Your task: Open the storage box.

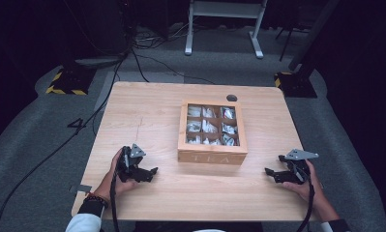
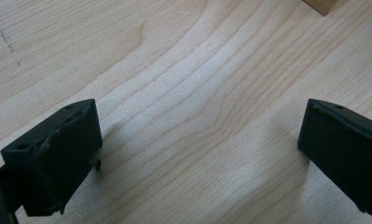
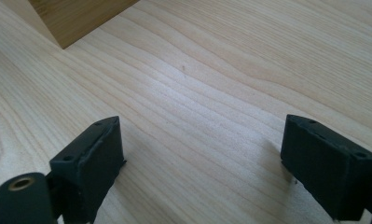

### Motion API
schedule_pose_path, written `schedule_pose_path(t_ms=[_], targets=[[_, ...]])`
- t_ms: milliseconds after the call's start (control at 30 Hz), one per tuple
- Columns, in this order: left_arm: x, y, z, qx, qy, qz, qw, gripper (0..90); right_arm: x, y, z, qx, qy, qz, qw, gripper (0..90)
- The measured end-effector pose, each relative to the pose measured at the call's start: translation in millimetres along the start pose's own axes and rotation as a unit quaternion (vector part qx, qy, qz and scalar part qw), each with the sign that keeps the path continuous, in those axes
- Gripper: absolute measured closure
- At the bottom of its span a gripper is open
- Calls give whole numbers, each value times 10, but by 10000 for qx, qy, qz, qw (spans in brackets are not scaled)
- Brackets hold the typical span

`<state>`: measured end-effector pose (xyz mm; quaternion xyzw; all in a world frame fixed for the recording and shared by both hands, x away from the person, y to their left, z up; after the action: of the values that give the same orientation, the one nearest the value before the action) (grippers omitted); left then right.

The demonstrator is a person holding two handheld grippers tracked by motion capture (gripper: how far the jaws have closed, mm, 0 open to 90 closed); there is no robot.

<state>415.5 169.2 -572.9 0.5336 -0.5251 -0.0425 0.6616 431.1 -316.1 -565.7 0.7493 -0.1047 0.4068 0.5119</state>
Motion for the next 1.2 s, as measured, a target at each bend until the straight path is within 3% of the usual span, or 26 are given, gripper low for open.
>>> schedule_pose_path(t_ms=[100,333,400,467,533,600,800,900,1133,1200], targets=[[-4,9,28,-225,-274,75,9993,3,1,-17,43,-102,-82,-64,9999,47],[-7,12,29,-208,-234,70,9995,4,3,-16,51,-103,-86,-92,9999,54],[-7,12,28,-205,-240,73,9995,4,10,-1,30,-90,-50,-135,9999,124],[-7,12,27,-200,-245,71,9995,4,43,24,4,-102,128,-73,9998,266],[-6,11,30,-193,-220,71,9995,4,117,54,-10,-273,275,86,9992,226],[-2,7,35,-196,-191,67,9996,2,189,77,-70,-56,173,226,9996,233],[-3,8,34,-195,-194,67,9996,2,305,101,-228,271,262,298,9988,221],[-3,8,34,-194,-196,67,9996,2,426,131,-378,539,406,396,9969,238],[-3,7,34,-194,-196,67,9996,2,541,116,-600,745,696,396,9940,293],[-3,7,34,-194,-195,67,9996,2,559,93,-628,675,795,353,9939,299]])
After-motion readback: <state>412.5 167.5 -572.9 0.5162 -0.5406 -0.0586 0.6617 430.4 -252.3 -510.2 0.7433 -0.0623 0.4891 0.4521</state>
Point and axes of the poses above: each handheld gripper's, and its own axes: y roughly backward along the jaws, x roughly out of its top, z roughly to its right, the point moved 9 cm from there along -y, roughly forward along the jaws, and after that the axes turned 12 degrees about -y, right-handed, at the moved point
